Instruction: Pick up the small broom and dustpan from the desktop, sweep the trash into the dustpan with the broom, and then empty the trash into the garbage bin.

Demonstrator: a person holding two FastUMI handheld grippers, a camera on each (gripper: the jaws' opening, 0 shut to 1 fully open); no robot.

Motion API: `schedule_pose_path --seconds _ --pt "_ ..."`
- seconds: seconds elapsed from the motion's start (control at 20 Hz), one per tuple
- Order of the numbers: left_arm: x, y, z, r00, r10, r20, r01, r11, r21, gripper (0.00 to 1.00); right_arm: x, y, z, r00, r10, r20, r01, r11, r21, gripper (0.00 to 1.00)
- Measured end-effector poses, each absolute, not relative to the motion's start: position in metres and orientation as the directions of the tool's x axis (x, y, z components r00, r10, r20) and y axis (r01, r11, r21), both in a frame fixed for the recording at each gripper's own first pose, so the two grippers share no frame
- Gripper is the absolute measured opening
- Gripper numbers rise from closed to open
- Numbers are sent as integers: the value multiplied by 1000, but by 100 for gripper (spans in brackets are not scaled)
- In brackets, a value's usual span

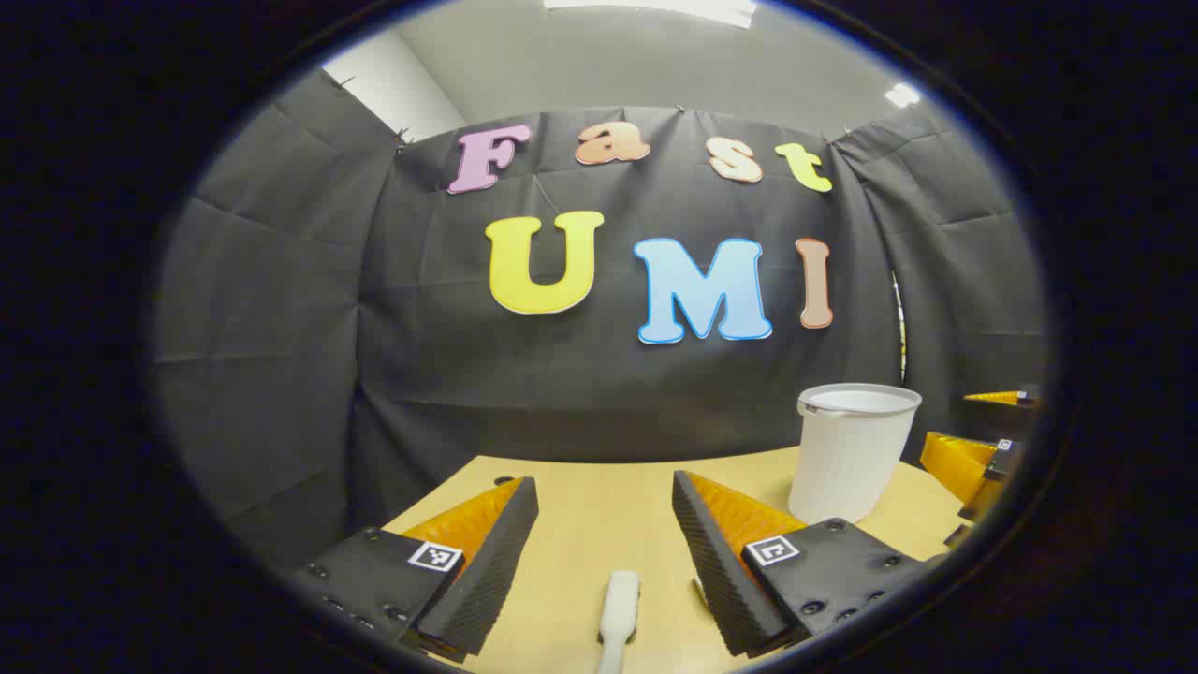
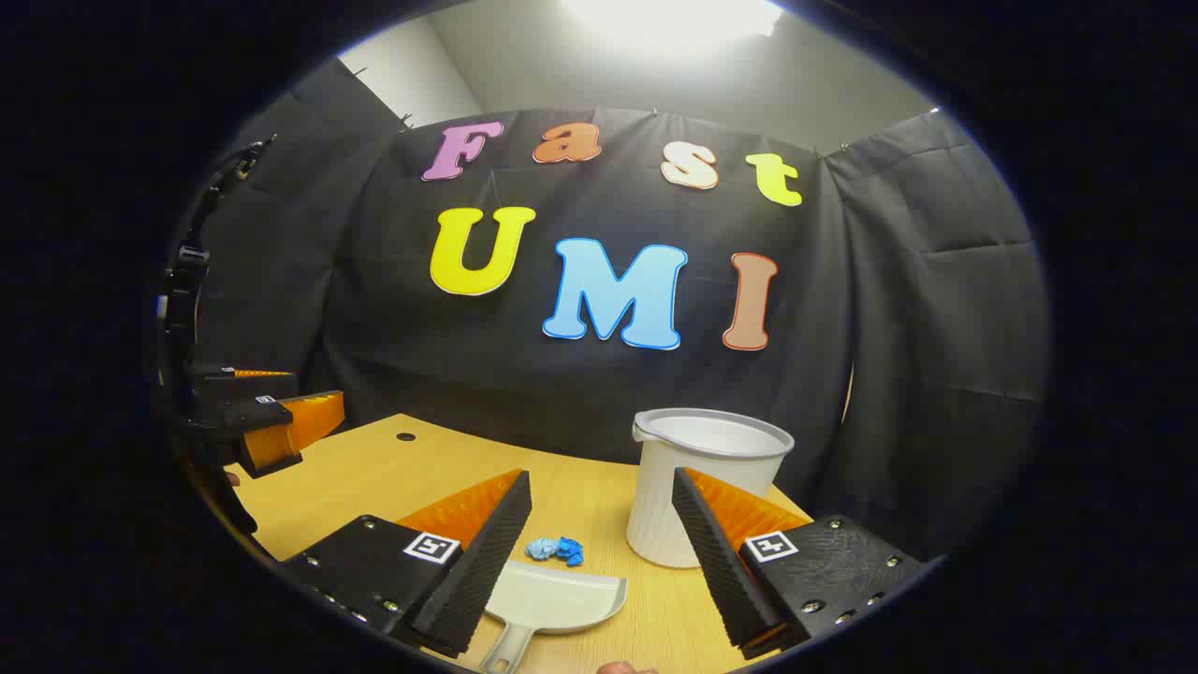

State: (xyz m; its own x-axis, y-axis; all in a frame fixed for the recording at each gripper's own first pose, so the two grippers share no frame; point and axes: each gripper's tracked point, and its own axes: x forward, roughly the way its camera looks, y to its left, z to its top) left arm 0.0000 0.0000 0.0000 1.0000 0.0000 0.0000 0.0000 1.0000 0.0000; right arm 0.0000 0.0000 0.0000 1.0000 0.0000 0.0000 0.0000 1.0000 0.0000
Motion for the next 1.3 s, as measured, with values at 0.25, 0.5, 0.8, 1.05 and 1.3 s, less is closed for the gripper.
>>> schedule_pose_path --seconds 0.25,0.5,0.8,1.05,1.3 --pt "16 -1 -14 999 -41 -29 41 999 0 98 4 10 -8 999 -21 -33 21 1000 -5 95" --pt "23 9 -29 997 -48 -65 48 999 -6 98 10 20 -24 996 -26 -90 28 1000 13 95" --pt "34 17 -40 994 -52 -92 55 998 31 98 16 28 -41 988 -34 -149 38 999 23 95" --pt "41 12 -63 986 -87 -145 92 995 28 98 15 34 -65 969 -23 -244 32 999 32 95" --pt "46 12 -113 956 -87 -280 111 991 72 95 10 45 -97 924 21 -381 7 997 73 96"
